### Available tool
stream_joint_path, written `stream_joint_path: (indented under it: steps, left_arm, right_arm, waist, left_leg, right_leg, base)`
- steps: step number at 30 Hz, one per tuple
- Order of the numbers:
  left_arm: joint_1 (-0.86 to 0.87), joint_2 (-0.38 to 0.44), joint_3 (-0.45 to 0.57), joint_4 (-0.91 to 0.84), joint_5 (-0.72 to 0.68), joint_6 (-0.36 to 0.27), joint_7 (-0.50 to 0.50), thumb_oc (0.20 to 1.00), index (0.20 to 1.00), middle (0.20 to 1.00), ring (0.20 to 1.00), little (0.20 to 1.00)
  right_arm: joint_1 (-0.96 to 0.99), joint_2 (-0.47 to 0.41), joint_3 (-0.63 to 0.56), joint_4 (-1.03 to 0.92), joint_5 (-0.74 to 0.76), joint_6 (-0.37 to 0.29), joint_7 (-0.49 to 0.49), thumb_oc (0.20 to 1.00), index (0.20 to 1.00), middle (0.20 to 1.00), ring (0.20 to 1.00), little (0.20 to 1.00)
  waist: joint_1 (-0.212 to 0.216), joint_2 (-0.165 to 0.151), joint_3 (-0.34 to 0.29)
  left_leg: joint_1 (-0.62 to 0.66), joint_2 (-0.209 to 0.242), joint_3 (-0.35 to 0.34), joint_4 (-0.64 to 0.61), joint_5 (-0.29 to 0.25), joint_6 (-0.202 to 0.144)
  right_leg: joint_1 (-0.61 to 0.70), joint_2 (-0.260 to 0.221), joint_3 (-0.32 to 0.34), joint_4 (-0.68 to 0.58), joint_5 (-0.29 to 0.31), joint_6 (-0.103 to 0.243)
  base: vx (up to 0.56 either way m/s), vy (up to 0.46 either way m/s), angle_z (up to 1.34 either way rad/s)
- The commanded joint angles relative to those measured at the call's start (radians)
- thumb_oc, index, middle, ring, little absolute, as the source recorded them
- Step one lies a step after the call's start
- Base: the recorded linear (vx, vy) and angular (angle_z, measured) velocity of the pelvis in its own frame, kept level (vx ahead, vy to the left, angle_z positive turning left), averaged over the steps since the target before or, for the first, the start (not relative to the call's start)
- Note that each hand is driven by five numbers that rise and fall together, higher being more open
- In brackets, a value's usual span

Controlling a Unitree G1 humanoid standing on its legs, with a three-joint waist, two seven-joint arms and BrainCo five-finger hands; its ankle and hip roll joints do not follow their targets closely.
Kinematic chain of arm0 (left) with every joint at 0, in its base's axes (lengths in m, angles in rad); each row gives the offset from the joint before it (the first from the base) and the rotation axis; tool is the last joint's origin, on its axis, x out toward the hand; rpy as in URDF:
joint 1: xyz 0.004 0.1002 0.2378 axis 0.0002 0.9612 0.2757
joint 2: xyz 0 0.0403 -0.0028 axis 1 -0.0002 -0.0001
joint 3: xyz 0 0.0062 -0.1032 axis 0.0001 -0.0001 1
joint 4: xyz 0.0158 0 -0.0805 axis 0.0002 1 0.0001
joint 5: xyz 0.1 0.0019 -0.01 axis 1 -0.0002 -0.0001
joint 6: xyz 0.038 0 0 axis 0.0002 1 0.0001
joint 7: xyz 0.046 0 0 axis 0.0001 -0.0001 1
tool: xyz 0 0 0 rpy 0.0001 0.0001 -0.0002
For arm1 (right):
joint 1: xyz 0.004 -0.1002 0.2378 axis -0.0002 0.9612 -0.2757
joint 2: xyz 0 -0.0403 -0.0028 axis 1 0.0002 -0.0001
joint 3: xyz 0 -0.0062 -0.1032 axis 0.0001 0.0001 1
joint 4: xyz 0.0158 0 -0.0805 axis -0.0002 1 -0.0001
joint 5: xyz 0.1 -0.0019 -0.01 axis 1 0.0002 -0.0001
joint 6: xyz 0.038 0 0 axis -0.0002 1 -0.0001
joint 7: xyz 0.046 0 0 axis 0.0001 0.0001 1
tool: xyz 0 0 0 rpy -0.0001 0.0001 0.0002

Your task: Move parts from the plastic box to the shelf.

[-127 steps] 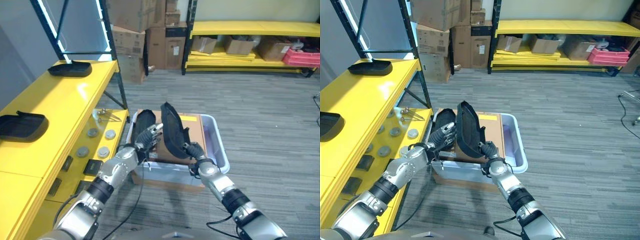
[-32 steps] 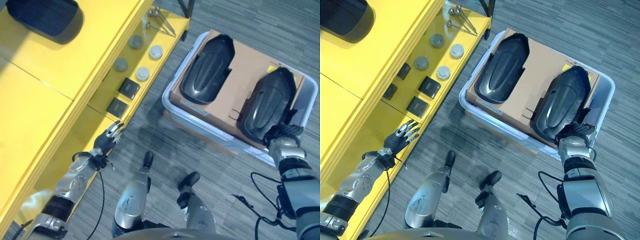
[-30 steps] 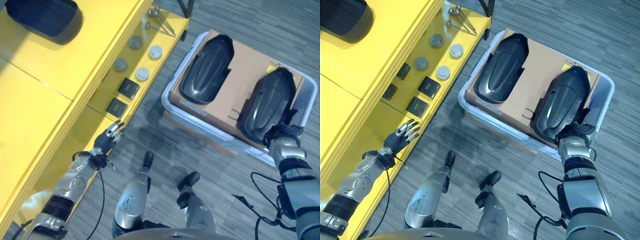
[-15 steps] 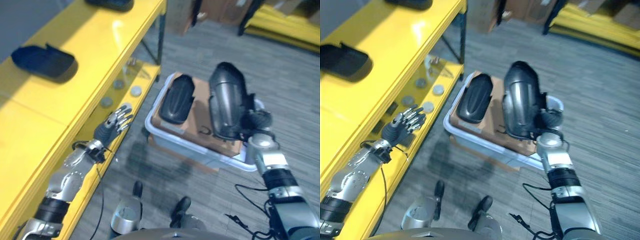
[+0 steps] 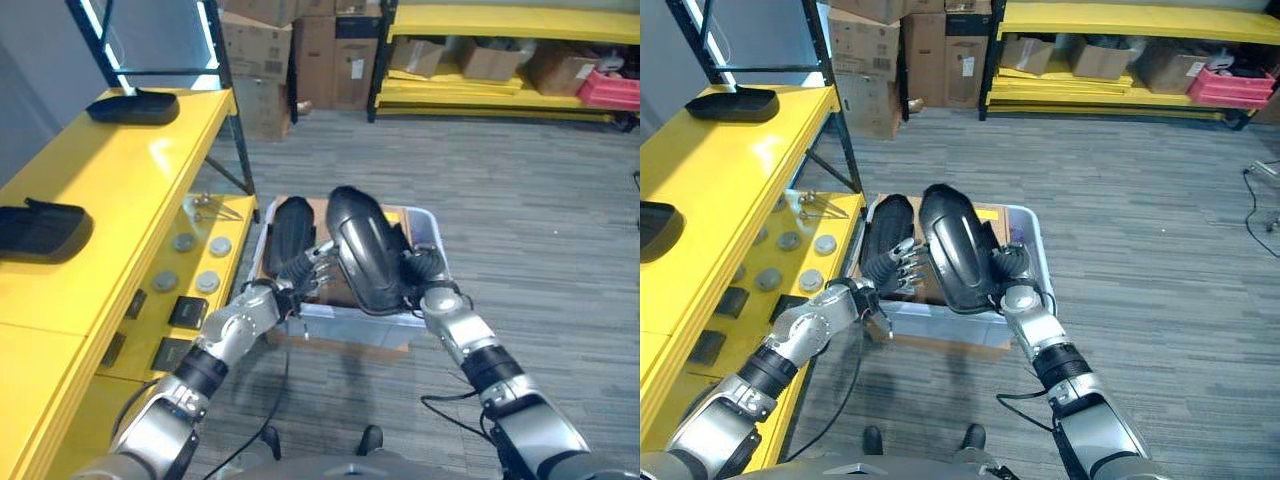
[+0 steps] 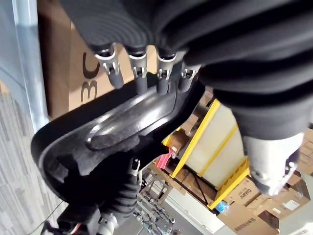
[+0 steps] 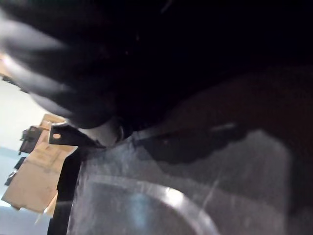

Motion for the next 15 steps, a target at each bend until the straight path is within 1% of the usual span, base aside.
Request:
stream_joint_path:
  steps: [1, 3, 7, 11, 13, 15]
  left_arm:
    - [-0.077, -0.034, -0.062, 0.054, -0.020, -0.013, 0.028, 1.000, 1.000, 1.000, 1.000, 1.000]
    - [-0.086, -0.045, -0.069, 0.063, -0.020, -0.008, 0.036, 1.000, 1.000, 1.000, 1.000, 1.000]
    - [-0.112, -0.053, -0.073, 0.072, 0.011, -0.010, 0.085, 1.000, 1.000, 1.000, 1.000, 1.000]
    - [-0.118, -0.024, -0.050, 0.089, 0.064, 0.002, 0.065, 1.000, 1.000, 1.000, 1.000, 1.000]
    - [-0.118, -0.020, -0.045, 0.093, 0.066, 0.007, 0.058, 1.000, 1.000, 1.000, 1.000, 1.000]
    - [-0.122, -0.013, -0.038, 0.089, 0.087, -0.012, 0.067, 1.000, 1.000, 1.000, 1.000, 1.000]
  right_arm:
    - [-0.146, 0.012, 0.043, 0.000, -0.045, -0.064, 0.017, 0.200, 0.200, 0.200, 0.200, 0.200]
    - [-0.152, 0.023, 0.056, 0.002, -0.048, -0.062, 0.011, 0.200, 0.200, 0.200, 0.200, 0.200]
    - [-0.170, 0.041, 0.082, 0.013, -0.053, -0.068, -0.008, 0.200, 0.200, 0.200, 0.200, 0.200]
    - [-0.185, 0.013, 0.075, 0.005, -0.035, -0.066, -0.016, 0.200, 0.200, 0.200, 0.200, 0.200]
    - [-0.188, 0.005, 0.073, 0.005, -0.034, -0.069, -0.015, 0.200, 0.200, 0.200, 0.200, 0.200]
    - [-0.202, -0.010, 0.068, -0.002, -0.027, -0.075, -0.031, 0.200, 0.200, 0.200, 0.200, 0.200]
  waist:
    - [0.039, -0.011, -0.056]
    - [0.037, -0.011, -0.059]
    - [0.035, -0.009, -0.070]
    - [0.038, -0.008, -0.080]
    - [0.039, -0.007, -0.081]
    - [0.040, -0.006, -0.084]
  left_leg:
    - [-0.020, 0.044, -0.022, -0.019, -0.007, -0.033]
    - [-0.017, 0.045, -0.020, -0.020, -0.007, -0.034]
    - [-0.009, 0.049, -0.013, -0.021, -0.008, -0.039]
    - [-0.004, 0.051, -0.014, -0.019, -0.011, -0.044]
    - [-0.003, 0.051, -0.014, -0.019, -0.011, -0.044]
    - [0.003, 0.051, -0.017, -0.022, -0.010, -0.047]
  right_leg:
    - [0.055, -0.058, 0.017, 0.058, -0.126, 0.115]
    - [0.057, -0.058, 0.017, 0.055, -0.125, 0.116]
    - [0.066, -0.058, 0.012, 0.045, -0.121, 0.117]
    - [0.072, -0.057, 0.009, 0.041, -0.121, 0.117]
    - [0.074, -0.057, 0.008, 0.040, -0.121, 0.116]
    - [0.079, -0.055, 0.005, 0.036, -0.120, 0.116]
  base:
    - [0.00, 0.000, 0.00]
    - [0.00, -0.008, -0.02]
    - [0.00, 0.000, 0.00]
    - [0.00, 0.000, 0.00]
    - [0.00, 0.000, 0.00]
    - [0.00, 0.000, 0.00]
